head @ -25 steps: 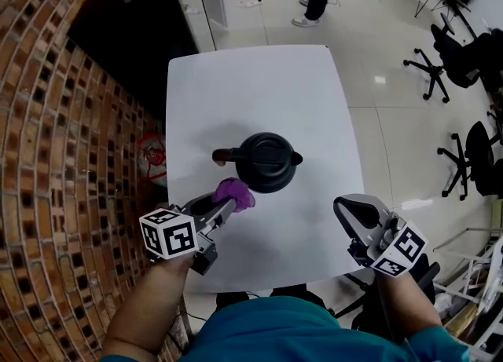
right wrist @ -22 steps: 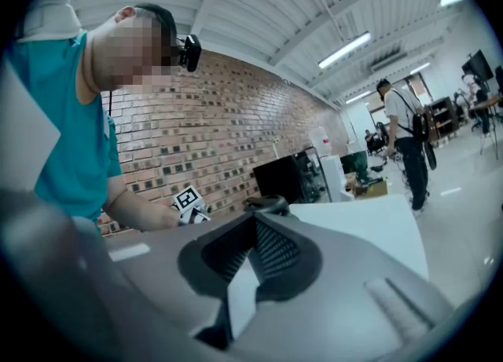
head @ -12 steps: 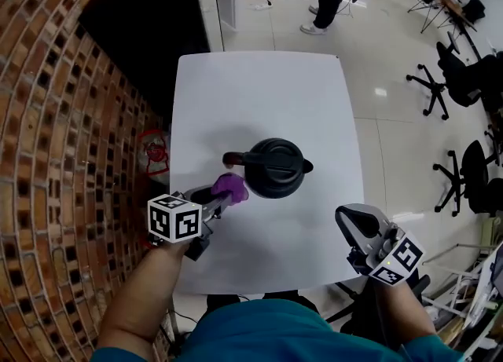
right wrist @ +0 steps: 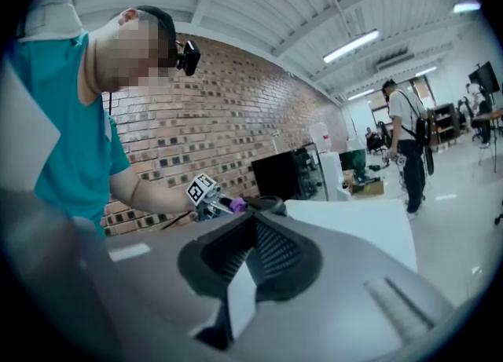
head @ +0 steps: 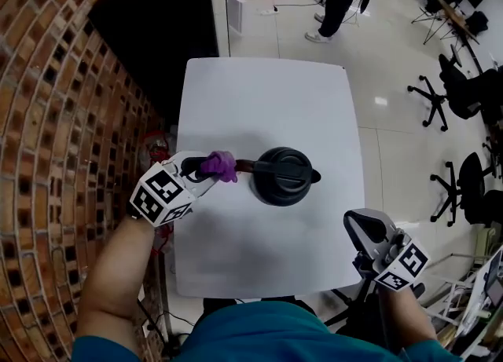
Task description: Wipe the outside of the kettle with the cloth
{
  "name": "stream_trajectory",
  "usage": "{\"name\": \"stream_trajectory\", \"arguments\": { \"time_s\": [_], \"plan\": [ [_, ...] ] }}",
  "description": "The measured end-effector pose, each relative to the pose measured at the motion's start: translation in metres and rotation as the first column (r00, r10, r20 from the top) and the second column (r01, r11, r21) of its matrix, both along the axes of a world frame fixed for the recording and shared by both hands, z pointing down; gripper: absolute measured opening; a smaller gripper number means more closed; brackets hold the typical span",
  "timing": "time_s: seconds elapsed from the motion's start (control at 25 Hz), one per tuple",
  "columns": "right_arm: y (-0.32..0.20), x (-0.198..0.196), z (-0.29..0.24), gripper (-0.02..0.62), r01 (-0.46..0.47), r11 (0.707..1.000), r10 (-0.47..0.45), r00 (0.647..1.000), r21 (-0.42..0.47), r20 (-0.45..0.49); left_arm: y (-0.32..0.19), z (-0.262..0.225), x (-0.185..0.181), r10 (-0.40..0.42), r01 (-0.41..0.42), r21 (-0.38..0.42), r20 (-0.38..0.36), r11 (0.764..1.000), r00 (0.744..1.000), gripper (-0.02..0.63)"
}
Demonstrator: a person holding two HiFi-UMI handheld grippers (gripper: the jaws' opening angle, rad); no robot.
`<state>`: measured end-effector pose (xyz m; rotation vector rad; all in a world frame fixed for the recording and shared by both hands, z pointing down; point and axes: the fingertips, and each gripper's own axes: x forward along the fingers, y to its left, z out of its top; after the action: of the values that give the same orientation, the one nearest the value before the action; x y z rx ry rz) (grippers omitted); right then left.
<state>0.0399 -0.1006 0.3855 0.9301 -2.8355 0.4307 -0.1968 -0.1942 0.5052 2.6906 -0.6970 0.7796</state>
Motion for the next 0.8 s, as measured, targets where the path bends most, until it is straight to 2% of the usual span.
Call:
{"name": "stream_trajectory", "arguments": {
  "time_s": [0.24, 0.36, 0.48, 0.56, 0.64, 0.8],
  "plan": [
    [0.0, -0.004, 0.008, 0.003, 0.007, 1.0, -0.007, 1.0, -0.021, -0.016, 0.003, 0.041, 0.004, -0.021, 0.022, -0.052, 0.018, 0.998, 1.0, 0.118],
    [-0.001, -0.008, 0.006, 0.003, 0.014, 1.0, -0.014, 1.0, -0.019, -0.013, 0.011, 0.056, 0.005, 0.011, -0.006, -0.045, 0.096, 0.999, 0.995, 0.118],
    [-0.004, -0.008, -0.003, 0.003, 0.012, 1.0, -0.012, 1.0, 0.0, -0.004, 0.011, 0.017, -0.005, 0.062, -0.07, 0.048, 0.153, 0.996, 0.986, 0.118],
    [-0.007, -0.005, -0.008, 0.003, 0.007, 1.0, -0.007, 1.0, 0.012, 0.002, 0.004, -0.033, -0.007, 0.089, -0.11, 0.143, 0.145, 0.984, 0.985, 0.118],
    [-0.008, -0.002, -0.013, 0.003, 0.0, 1.0, 0.0, 1.0, 0.02, 0.008, 0.001, -0.067, 0.005, 0.14, -0.171, 0.195, 0.166, 0.966, 0.976, 0.118],
    [-0.007, -0.001, -0.016, 0.003, -0.005, 1.0, 0.004, 1.0, 0.029, 0.016, 0.005, -0.054, 0.032, 0.224, -0.254, 0.106, 0.232, 0.961, 0.946, 0.118]
  ]
}}
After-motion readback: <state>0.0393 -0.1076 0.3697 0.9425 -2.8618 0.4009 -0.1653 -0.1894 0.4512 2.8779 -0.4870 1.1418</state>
